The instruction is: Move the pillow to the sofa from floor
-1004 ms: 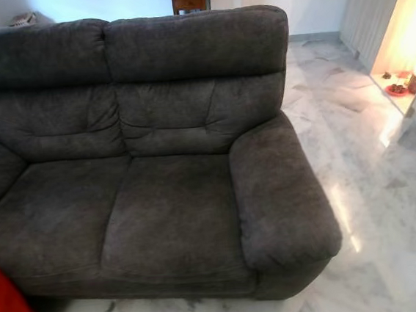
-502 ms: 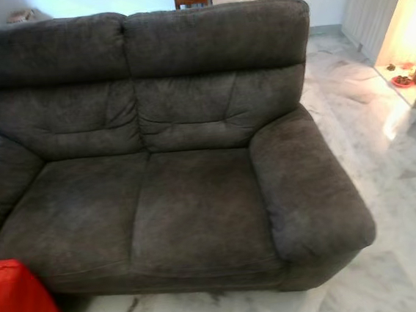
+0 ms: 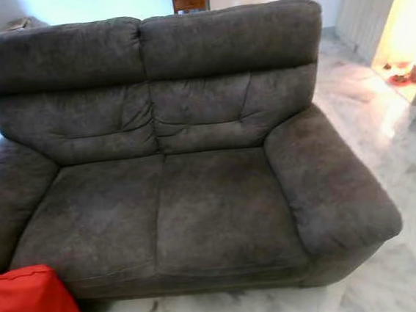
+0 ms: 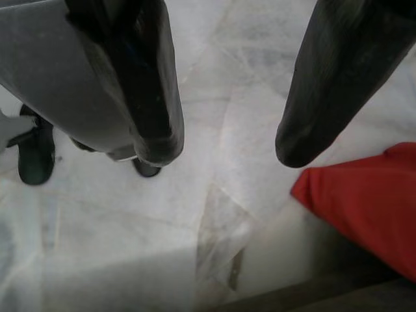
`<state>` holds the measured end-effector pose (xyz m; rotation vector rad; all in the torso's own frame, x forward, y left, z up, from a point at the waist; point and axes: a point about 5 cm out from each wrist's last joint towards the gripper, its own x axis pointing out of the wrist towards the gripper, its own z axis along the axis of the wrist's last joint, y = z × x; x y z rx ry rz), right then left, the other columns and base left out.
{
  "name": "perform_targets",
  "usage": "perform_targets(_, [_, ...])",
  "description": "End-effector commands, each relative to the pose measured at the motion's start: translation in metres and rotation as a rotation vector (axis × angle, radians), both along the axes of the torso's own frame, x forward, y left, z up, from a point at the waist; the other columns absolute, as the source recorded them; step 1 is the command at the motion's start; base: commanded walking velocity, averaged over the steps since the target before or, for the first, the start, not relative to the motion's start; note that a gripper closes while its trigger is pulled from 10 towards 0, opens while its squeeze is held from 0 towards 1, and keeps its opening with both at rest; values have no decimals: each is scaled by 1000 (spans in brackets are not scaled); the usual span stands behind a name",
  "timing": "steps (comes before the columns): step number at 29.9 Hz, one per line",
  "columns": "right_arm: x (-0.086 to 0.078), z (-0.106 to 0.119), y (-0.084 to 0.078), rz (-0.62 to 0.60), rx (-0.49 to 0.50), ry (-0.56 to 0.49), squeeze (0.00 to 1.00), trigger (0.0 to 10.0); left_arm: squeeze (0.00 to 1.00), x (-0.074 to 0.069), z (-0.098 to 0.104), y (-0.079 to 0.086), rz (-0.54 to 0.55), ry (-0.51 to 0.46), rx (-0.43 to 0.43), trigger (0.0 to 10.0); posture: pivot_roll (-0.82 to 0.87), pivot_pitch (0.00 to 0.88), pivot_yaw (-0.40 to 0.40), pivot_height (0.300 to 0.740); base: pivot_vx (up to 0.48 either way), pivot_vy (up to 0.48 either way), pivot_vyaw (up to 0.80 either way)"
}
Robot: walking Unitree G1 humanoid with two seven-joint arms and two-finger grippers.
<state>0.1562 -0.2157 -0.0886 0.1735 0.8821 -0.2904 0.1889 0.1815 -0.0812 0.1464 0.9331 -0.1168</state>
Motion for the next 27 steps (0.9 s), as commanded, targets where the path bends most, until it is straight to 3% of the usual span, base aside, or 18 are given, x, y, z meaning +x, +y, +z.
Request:
perform_targets(1, [-3,-1,0,-3,1,10,0,10000,0,-4,-2,2,-6,18,8,10000,-52,50,64,740,0,334,0])
perform_targets(27, [-3,-2,3,12,5,12,0,10000,0,-5,-2,3,-7,20,11,10000,-47,53,65,740,0,328,0])
